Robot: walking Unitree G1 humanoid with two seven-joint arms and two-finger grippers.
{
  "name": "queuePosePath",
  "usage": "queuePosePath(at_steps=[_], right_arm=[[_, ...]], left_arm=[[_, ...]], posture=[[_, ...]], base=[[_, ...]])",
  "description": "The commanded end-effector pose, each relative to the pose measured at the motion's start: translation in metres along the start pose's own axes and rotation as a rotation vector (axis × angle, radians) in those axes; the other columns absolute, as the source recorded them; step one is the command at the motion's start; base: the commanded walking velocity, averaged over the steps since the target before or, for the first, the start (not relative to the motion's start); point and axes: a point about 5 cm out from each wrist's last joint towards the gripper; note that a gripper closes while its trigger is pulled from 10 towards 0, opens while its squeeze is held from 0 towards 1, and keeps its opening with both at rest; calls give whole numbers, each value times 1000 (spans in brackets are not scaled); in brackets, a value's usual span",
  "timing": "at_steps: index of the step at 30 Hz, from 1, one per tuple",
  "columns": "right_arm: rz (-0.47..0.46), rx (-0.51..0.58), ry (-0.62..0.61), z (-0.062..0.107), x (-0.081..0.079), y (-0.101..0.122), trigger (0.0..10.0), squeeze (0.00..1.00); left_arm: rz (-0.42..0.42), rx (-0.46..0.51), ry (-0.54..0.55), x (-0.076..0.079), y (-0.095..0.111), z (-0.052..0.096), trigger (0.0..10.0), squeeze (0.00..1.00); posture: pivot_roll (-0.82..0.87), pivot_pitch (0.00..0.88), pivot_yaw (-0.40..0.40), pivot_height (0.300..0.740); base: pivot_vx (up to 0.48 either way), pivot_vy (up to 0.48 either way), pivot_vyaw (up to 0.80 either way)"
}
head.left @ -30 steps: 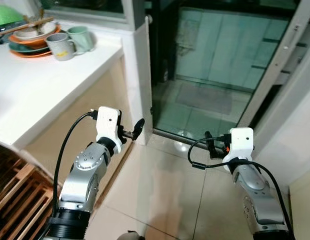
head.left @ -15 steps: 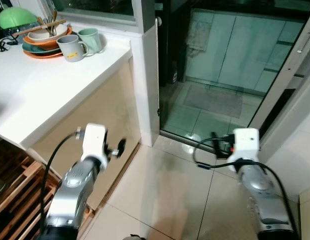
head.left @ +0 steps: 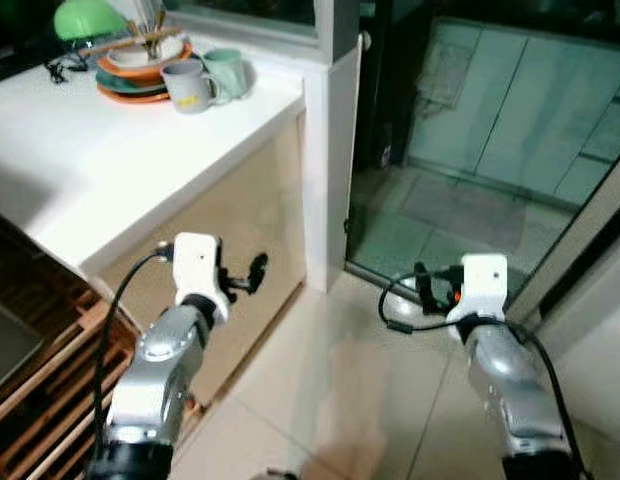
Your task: Restocking fridge
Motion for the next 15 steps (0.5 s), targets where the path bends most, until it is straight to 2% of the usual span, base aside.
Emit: queuePosePath(at_steps=[1,6,15], right_arm=[[-8,2,-5,1,2,-1,10000,59],[2,3,11,1,0,0,10000,90],[8,3,37,1,-2,-1,10000,106]], left_arm=[[3,-4,9,1,0,-1,10000,0],[1,-23,24,5,-3,-3,10000,0],[33,6,57,1,2,-5,10000,0]], posture=[[-38,0,70,740],[-42,0,69,740],[-43,0,71,740]], base=[[0,-480,587],[0,-448,592],[0,0,590]])
Point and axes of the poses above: a point about 5 cm out from each wrist's last joint towards the gripper, its own z axis pointing back from the gripper into the wrist, its own y axis along the axis of the wrist's last joint, x = y × z, and after that the axes turned 8 degrees about z, right-handed
